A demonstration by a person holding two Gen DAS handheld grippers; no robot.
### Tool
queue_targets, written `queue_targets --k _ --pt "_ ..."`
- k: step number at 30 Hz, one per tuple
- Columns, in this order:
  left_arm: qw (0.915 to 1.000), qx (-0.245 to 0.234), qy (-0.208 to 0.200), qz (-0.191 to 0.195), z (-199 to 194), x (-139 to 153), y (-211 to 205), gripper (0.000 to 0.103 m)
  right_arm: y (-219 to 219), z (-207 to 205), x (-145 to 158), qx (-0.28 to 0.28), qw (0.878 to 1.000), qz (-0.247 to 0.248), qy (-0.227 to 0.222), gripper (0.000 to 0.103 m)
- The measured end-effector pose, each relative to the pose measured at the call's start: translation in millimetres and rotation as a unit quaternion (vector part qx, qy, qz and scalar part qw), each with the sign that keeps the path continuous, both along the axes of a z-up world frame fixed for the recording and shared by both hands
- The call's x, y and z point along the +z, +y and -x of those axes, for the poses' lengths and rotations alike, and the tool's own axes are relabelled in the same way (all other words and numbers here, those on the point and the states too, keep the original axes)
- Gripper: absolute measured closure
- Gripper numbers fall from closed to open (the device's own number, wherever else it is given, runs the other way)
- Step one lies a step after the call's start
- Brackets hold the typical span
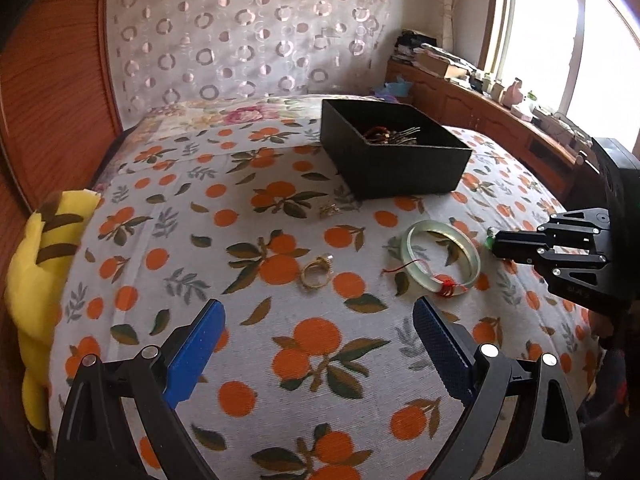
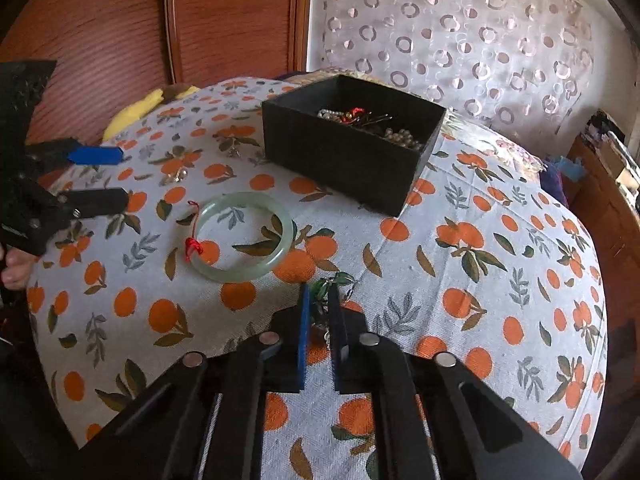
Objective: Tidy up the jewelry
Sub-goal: 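Lower the left gripper onto the green jade bangle with red string, then close the left gripper on the jade bangle rim and lift it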
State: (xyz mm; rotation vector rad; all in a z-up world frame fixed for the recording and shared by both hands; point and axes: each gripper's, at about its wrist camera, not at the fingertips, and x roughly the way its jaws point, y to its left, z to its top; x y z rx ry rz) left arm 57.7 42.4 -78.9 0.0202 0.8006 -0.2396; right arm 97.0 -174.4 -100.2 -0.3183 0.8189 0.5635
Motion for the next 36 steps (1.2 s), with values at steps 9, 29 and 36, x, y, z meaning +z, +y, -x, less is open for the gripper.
queue_targets --k 9,29,36 --pt "0.9995 -0.032 -0.004 0.001 -12 3 -35 0.012 -26 13 15 -0.021 0.999 -0.038 -0.015 0.096" --pt "0.9971 -0.063 0.030 -0.030 -53 -14 -74 0.092 -42 19 32 -0.031 0.997 -0.064 -0.030 0.096" --pt "0.9973 -0.066 0.012 -0.029 -41 -8 -73 0.096 -43 20 29 -0.034 0.997 -0.069 -0.024 0.096"
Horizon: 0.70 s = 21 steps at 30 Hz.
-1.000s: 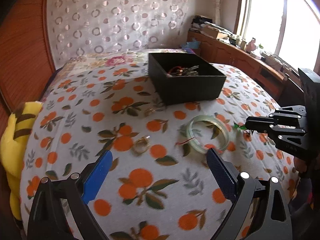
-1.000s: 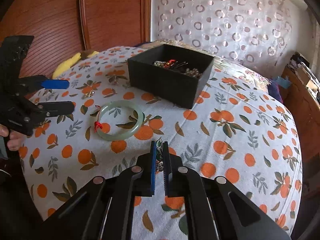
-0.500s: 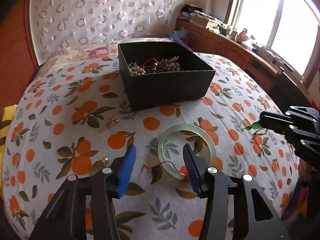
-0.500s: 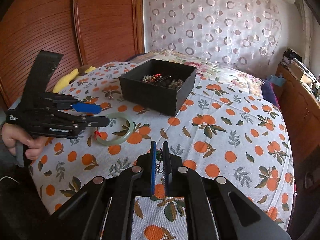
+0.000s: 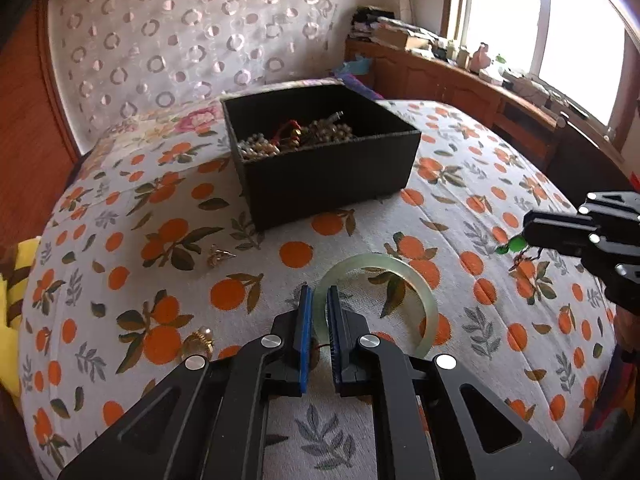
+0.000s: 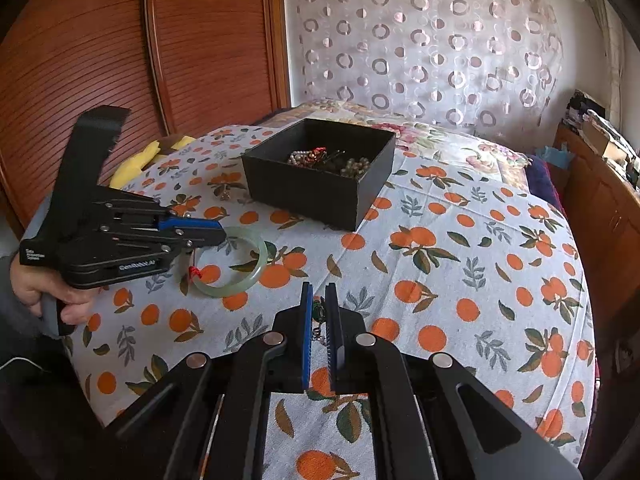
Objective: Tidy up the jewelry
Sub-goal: 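Close the left gripper on the jade bangle rim and lift it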
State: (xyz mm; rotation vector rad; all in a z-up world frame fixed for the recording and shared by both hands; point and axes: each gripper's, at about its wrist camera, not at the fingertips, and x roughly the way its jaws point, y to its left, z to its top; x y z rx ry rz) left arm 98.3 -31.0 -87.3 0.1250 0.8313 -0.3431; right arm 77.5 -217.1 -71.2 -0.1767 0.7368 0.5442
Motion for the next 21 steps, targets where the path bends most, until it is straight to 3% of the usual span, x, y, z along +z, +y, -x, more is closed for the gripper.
queue_targets --k 9,21 --pt "0.9990 0.025 -0.032 0.020 21 13 11 0.096 7 -1 -1 0.006 1.000 -0.002 0.002 0.096" --pt "0.9956 0.046 -0.069 0.043 30 32 27 0.096 21 -12 23 0.016 1.000 -0.006 -0.021 0.096"
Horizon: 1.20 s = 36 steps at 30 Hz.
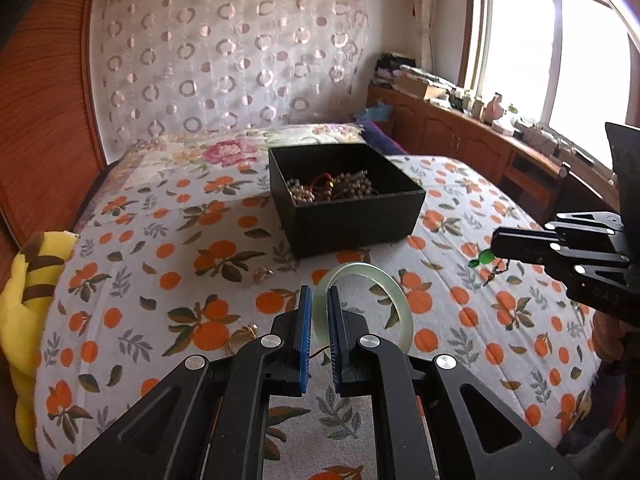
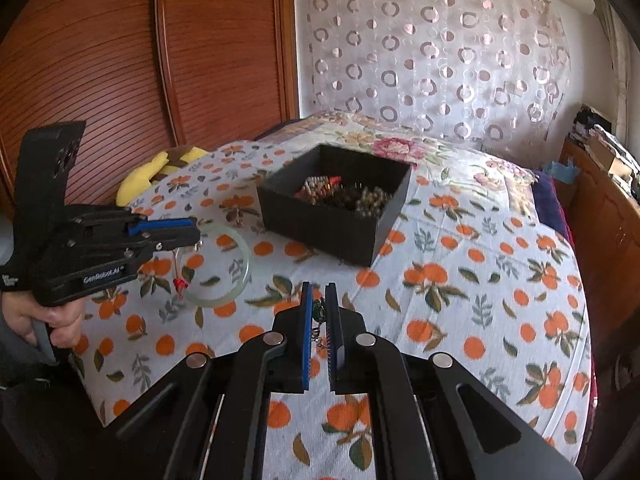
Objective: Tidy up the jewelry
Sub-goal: 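Close the left gripper on the jade bangle rim and lift it, then carry the jade bangle over the black box and open the left gripper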
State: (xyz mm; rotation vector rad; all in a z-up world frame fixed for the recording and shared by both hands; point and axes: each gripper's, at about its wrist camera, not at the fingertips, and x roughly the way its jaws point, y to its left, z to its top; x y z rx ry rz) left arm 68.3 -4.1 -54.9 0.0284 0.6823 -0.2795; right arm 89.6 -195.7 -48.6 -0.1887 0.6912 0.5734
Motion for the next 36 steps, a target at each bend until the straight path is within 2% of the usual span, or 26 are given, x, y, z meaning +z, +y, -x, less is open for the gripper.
queue_targets --k 8,14,23,36 --pt "0.9996 0.003 -0.027 0.013 -2 20 6 0.096 8 -29 31 0.006 1.000 -0.019 -0.017 0.096" --pt "0.9991 0.005 -0.040 0.007 -14 31 6 0.096 12 -65 45 -0.005 0.999 -0.023 -0.024 0.096" --pt "0.9988 0.008 -0.047 0.008 -38 41 4 0.096 20 -104 37 -0.015 0.999 -0.030 0.000 0.096" --pt "0.9986 0.017 -0.048 -0.011 -80 47 -4 0.096 11 -111 26 -0.033 0.999 -0.038 0.008 0.094"
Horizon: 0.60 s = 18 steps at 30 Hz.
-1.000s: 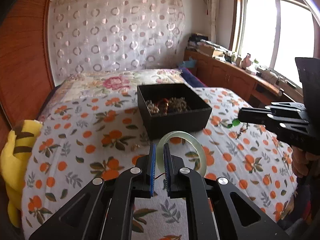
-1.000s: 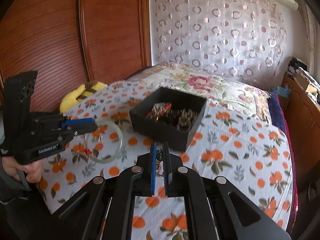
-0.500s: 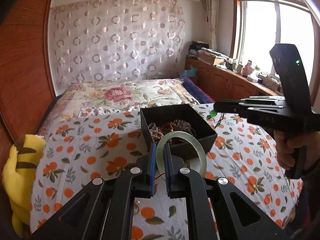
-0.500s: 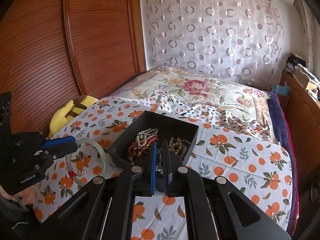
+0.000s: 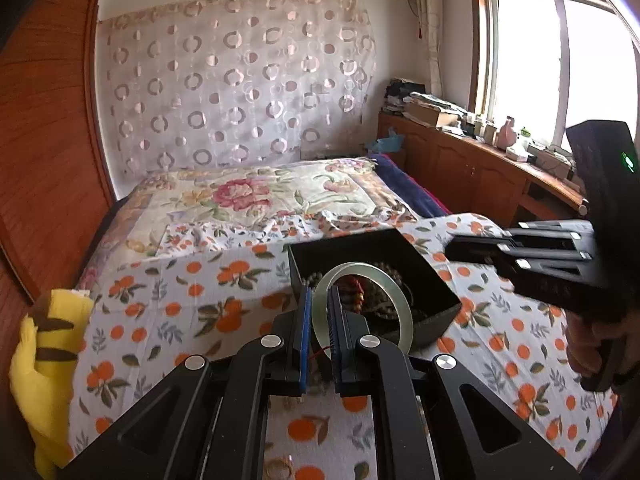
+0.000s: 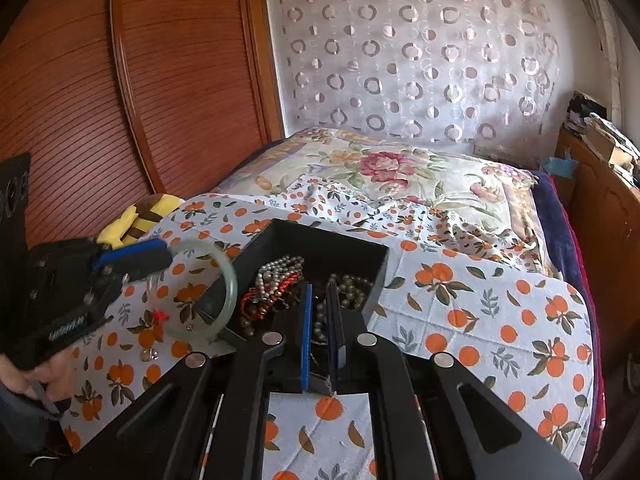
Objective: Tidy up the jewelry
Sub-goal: 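Carry the jade bangle over the black box and open the left gripper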
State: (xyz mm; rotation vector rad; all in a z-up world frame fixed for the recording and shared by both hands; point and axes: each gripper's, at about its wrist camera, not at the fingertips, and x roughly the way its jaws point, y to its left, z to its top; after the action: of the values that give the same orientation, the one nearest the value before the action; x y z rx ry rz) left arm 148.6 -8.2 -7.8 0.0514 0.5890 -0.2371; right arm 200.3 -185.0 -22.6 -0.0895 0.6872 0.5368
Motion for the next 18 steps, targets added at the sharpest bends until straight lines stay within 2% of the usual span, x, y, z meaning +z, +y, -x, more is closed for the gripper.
queue_targets --k 3,11,18 --pt "0.9999 0.006 0.008 0.008 -18 1 1 0.096 -4 4 -3 -0.003 1.000 0.000 0.001 0.091" --pt "0.9985 0.013 0.052 0.010 -67 -13 -5 0.096 -14 20 -15 -0.003 1.000 0.008 -0.001 0.090" --pt "0.9980 0.005 0.062 -0.008 -81 -18 -21 0.096 -16 27 -14 0.000 1.000 0.011 -0.006 0.090"
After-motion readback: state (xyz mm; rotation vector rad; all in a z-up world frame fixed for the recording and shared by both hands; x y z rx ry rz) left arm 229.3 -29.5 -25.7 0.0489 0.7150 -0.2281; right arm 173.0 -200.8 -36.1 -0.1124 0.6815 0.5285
